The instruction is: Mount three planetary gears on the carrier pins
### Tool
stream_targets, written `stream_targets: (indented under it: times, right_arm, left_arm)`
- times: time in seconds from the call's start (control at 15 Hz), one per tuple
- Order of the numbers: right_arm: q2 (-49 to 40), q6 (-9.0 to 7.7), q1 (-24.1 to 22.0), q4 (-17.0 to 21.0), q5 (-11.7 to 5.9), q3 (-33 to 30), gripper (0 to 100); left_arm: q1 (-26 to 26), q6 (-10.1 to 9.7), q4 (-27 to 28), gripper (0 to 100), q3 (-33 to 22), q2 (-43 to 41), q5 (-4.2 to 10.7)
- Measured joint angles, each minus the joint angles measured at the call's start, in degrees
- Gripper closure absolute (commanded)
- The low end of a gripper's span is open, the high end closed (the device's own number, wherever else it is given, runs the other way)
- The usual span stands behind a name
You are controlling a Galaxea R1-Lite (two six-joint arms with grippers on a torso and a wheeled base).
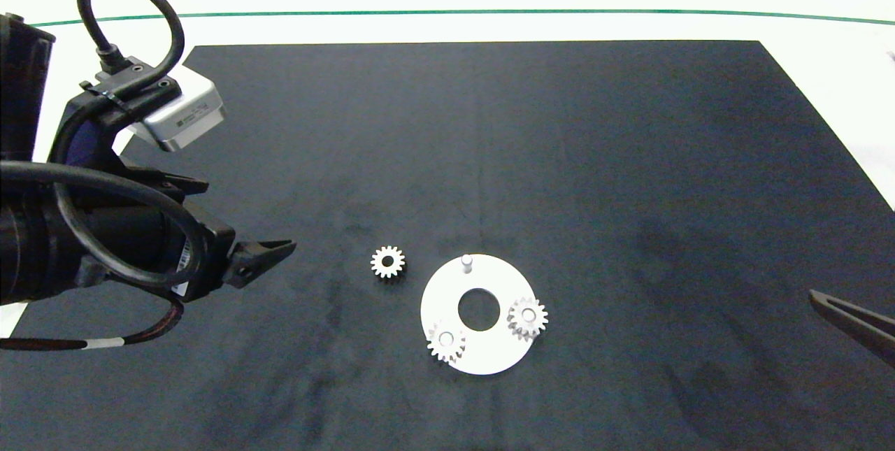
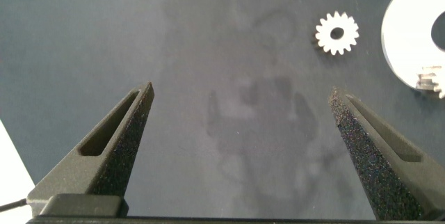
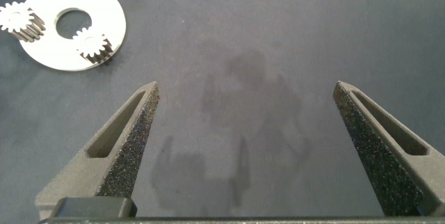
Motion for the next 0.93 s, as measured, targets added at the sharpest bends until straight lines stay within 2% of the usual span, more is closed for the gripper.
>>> stream_targets:
  times: [0.27,0.67,0.8,0.93]
  right_arm:
    - [-0.06,0.11,-0.11,-0.06,0.00,0.00,0]
    - [-0.39,0.34,-0.41,0.10,0.30,-1.24,0]
    - [-0.39,0.34,-0.44,0.10,0.30,-1.24,0]
    - [-0.35,0.34,-0.44,0.10,0.33,-1.16,0]
  left_arm:
    - [-5.73,0.30,-0.52,0,4.00,1.40,-0.18]
    - [-10.06,6.73,-10.28,0,6.84,9.68,-0.51]
    - [-10.97,7.55,-13.13,0,6.25,13.40,-0.79]
    - [-11.43,7.80,-11.69,0,2.69,17.09,-1.16]
